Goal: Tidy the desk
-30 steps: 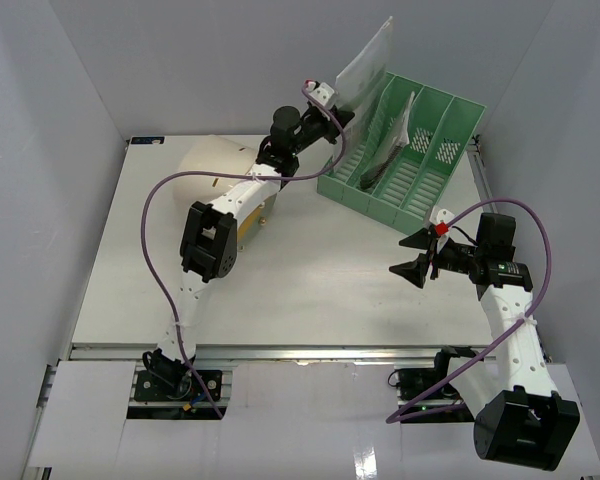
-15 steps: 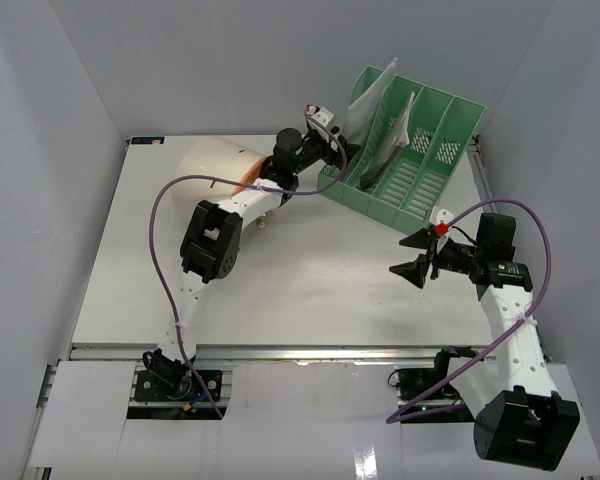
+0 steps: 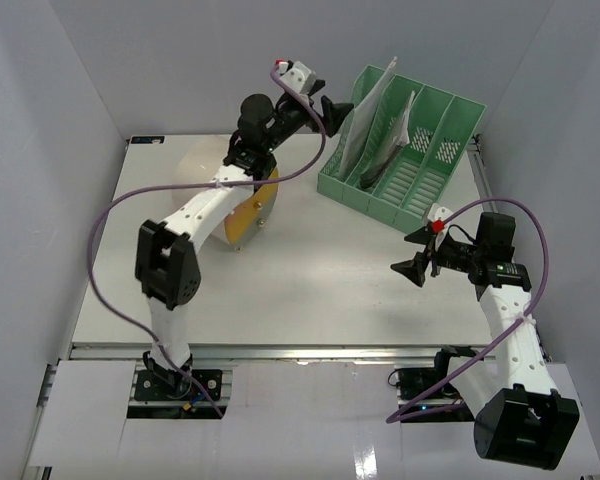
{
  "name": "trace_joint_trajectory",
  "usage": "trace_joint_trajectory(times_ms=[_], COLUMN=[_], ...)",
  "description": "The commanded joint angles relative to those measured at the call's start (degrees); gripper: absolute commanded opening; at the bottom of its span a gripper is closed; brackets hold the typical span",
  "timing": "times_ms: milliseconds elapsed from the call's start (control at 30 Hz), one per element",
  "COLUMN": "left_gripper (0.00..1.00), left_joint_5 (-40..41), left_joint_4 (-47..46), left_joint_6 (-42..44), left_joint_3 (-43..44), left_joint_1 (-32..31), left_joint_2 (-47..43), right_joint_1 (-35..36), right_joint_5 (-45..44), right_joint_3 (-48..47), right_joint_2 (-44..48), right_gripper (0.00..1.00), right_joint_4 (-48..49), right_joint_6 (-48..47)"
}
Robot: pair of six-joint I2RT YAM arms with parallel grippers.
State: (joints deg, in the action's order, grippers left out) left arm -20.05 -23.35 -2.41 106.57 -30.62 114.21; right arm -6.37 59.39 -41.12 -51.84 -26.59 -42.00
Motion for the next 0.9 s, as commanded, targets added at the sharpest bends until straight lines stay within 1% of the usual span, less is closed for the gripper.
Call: trace_joint_trajectory(times_ms=[0,33,67,133,200,333,400,500,600,667,867], left_gripper=[0.98,0.98,0.98,0.98,0.98,0.98,0.98,0.98,0.98,0.98,0.98], left_joint_5=[0.23,-0.43,-0.84,-1.37,-2.03,1.03,2.59,5.53,6.70,6.86,8.77], left_joint_4=[9.98,11.36,12.81,16.08,20.32,27.40,31.13,35.67,37.69,36.85,36.61], left_joint_6=[-1.36,-1.81,-2.18,-2.64,-2.45,-3.13,-3.21,-2.26,-1.66,-2.27,-3.13], left_joint_3=[-14.77,-20.23,-26.30,-38.97,-50.82,-63.35,-67.36,-70.69,-73.26,-75.03,-76.15], left_joint_1=[-0.32,-0.31,-0.29,-0.23,-0.23,-0.04,0.04,0.00,0.02,-0.04,-0.05], left_joint_2=[-21.30,-25.99,-31.21,-42.51,-54.41,-71.48,-79.57,-87.18,-90.70,-92.63,-95.16], right_joint_1=[-0.55,-0.88,-1.26,-2.07,-2.86,-3.47,-3.47,-3.47,-3.54,-3.65,-4.34], right_joint_5=[-6.37,-6.82,-7.32,-8.42,-9.60,-14.95,-18.89,-27.08,-32.27,-34.92,-39.24], right_joint_3=[0.02,0.19,0.25,0.35,0.74,0.92,1.51,3.47,4.79,5.10,5.86], right_joint_2=[0.08,0.14,0.23,0.45,0.58,1.40,2.36,3.65,4.59,4.92,5.15], right_gripper=[0.90,0.96,0.96,0.90,0.90,0.90,0.90,0.90,0.90,0.90,0.90], right_joint_4=[5.04,5.43,5.68,6.28,7.71,11.27,14.52,19.40,21.88,22.58,23.59], right_joint_6=[5.18,5.68,6.17,7.30,8.86,15.38,20.74,25.98,30.04,31.79,33.12])
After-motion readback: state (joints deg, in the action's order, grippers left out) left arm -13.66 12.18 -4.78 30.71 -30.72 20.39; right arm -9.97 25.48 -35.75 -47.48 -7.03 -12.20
